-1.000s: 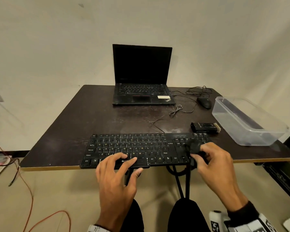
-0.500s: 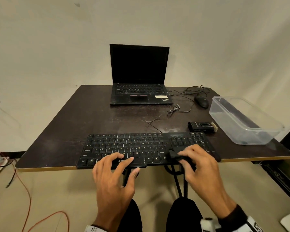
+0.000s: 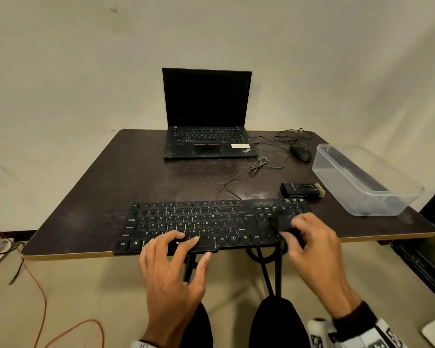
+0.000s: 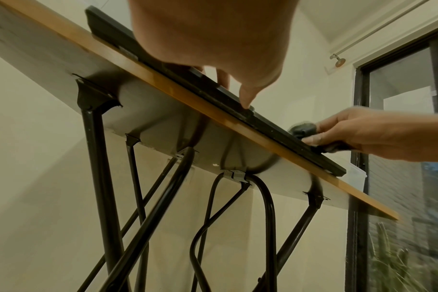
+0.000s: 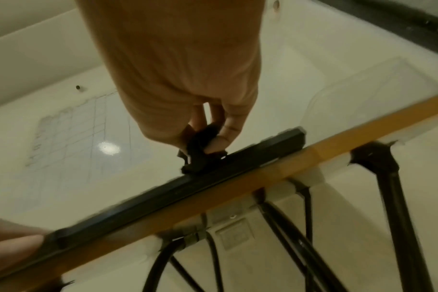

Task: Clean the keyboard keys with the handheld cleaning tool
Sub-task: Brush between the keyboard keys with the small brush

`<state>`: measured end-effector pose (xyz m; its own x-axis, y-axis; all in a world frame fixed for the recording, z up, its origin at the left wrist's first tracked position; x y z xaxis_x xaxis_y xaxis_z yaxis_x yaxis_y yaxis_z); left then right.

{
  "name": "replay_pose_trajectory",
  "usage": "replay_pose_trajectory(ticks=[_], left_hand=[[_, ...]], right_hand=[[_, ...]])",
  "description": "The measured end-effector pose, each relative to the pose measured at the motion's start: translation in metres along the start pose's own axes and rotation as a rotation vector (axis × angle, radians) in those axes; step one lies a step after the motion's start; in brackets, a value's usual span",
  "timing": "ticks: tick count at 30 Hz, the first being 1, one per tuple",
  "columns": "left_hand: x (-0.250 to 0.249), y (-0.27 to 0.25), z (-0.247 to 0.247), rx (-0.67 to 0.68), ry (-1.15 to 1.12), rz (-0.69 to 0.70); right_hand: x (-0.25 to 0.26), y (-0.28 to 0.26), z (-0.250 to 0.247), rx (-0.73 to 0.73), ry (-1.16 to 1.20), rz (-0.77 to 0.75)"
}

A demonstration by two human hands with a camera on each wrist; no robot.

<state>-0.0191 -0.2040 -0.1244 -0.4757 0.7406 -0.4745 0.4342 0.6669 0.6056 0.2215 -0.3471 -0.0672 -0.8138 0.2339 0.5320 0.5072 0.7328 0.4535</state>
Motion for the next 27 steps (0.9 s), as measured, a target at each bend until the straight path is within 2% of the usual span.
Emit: replay_pose_trajectory(ticks=[3,7,12,16,20,21,24,27], left_hand=[[-0.001,0.000,0.000,-0.006,0.005,0.005],[-0.002,0.000,0.000,-0.005,0.014,0.000],[-0.002,-0.001,0.002,0.006,0.028,-0.004],[-0.003,-0.001,0.003,0.005,0.038,0.011],[-0.003,-0.002,0.004,0.002,0.045,0.009],[-0.003,-0.002,0.004,0.004,0.045,0.008],[-0.003,-0.002,0.003,0.004,0.043,0.007],[-0.003,-0.001,0.003,-0.008,0.042,0.012]], right_hand=[[0.006,-0.004,0.003,0.060,0.030,-0.048],[-0.019,0.008,-0.012,-0.062,0.018,0.101],[0.004,-0.001,-0.002,0.084,0.052,-0.019],[-0.013,0.021,-0.016,0.055,-0.035,0.108],[0.014,0.026,-0.001,0.260,-0.041,0.006],[0.011,0.030,-0.001,0.257,-0.045,0.012],[-0.004,0.048,-0.015,0.158,-0.085,0.164],[0.003,0.049,-0.011,0.241,-0.125,0.143]])
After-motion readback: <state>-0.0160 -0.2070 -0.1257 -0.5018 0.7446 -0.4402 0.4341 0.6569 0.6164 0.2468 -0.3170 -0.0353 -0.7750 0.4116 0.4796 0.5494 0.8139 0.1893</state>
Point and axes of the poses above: each hand's wrist, its own y-axis towards the middle knuckle, its own z-axis out of the palm, x = y × z, the point moved 2 cm from there along y, towards the middle knuckle, and after that the axes turned 9 degrees about x, right-handed, at the moved point
